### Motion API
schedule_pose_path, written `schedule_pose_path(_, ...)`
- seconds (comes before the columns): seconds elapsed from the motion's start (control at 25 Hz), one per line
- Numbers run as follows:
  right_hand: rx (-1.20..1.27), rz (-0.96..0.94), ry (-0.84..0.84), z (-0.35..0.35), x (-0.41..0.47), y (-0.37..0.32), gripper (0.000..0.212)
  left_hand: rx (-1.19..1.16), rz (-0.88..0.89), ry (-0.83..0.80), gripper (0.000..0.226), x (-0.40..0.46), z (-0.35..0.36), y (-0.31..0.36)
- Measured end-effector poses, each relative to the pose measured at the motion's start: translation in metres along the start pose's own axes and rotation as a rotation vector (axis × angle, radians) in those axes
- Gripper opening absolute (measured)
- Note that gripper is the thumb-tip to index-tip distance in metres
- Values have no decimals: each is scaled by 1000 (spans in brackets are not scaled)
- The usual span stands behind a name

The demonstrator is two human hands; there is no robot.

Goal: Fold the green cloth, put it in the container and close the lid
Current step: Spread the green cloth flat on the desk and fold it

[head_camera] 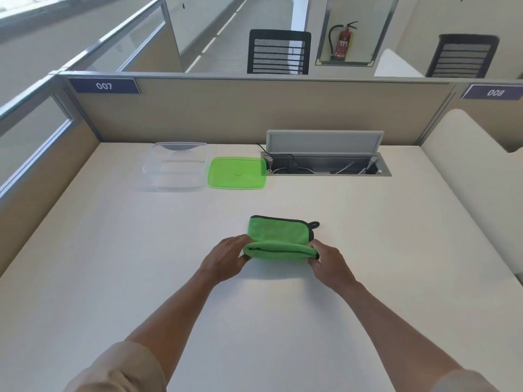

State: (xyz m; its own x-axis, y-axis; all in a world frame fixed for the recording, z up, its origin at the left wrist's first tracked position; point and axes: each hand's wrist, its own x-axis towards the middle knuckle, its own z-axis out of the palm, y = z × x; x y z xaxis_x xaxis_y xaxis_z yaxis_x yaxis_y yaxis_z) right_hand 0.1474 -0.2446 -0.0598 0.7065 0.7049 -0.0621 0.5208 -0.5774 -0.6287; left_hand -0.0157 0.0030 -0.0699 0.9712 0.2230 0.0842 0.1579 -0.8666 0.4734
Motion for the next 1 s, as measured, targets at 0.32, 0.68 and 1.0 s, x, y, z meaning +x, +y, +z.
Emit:
schedule_pose_path(0.32, 237, 134, 98, -10, 26, -2, 17, -233, -331, 18, 10, 31, 4, 9)
schedule_pose_path(0.68, 244, 299, 191, -3, 63, -1, 18, -226, -518, 82, 25, 58, 12, 12)
schedule_pose_path(1.0, 171, 338, 291, 5, 77, 4, 22, -243, -747, 80, 32, 79, 20, 2)
